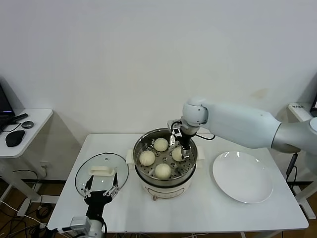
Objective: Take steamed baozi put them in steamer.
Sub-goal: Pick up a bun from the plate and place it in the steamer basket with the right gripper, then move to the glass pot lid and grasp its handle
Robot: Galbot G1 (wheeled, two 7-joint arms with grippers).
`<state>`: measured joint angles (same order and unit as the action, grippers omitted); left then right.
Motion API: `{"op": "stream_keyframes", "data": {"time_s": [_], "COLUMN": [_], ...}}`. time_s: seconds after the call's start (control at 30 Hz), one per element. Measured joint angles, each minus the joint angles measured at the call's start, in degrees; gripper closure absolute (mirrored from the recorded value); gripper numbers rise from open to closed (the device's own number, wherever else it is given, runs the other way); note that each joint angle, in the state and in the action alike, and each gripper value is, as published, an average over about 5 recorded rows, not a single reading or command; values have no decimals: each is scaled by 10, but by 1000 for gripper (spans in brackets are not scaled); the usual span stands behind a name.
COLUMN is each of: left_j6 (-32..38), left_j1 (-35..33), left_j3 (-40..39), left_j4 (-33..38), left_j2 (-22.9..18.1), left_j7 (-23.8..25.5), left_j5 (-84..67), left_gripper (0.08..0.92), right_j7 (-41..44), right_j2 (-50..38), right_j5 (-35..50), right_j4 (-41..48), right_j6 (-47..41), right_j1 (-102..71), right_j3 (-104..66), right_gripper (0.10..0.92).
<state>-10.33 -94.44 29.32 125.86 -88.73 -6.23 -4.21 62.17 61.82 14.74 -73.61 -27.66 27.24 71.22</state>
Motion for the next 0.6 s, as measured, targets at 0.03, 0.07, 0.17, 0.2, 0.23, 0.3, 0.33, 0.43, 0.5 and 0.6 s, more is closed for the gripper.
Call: {"op": "stream_keyframes", "data": {"time_s": [0.03, 0.07, 0.17, 0.2, 0.23, 0.3, 0.33, 0.43, 0.5, 0.6], "left_j6": [0, -1, 1, 2, 4, 7, 10, 17, 22, 30], "left_j1": [0, 0, -3, -5, -6, -9, -10, -13, -16, -18], "left_j3": [0, 1, 3, 4, 5, 7, 7, 9, 10, 10], "left_j4": [0, 0, 1, 1, 1, 2, 2, 1, 2, 3], "left_j2": [-1, -2, -4, -5, -6, -7, -7, -9, -10, -11], "left_j7": [1, 2, 4, 4, 4, 3, 2, 0, 2, 6], "left_j5": [0, 0, -2, -3, -5, -8, -10, -14, -15, -13], "left_gripper": [177, 177, 177, 177, 177, 177, 177, 177, 177, 177], "right_j7": [0, -1, -8, -14, -23, -46, -61, -117, -158, -219], "right_j2": [-3, -7, -23, -29, -36, -49, -56, -75, -86, -95], "right_j5": [1, 2, 13, 21, 31, 53, 64, 97, 115, 135], "right_j4": [-2, -4, -6, -6, -5, -5, -6, -13, -19, -29], "right_j6": [0, 0, 4, 6, 9, 17, 21, 39, 53, 74], "right_j1": [0, 0, -5, -8, -12, -24, -32, -66, -99, -163], "right_j3": [-3, -7, -28, -40, -54, -90, -112, -193, -257, -365], "right_gripper": [211, 208, 203, 203, 203, 203, 203, 203, 203, 203]}}
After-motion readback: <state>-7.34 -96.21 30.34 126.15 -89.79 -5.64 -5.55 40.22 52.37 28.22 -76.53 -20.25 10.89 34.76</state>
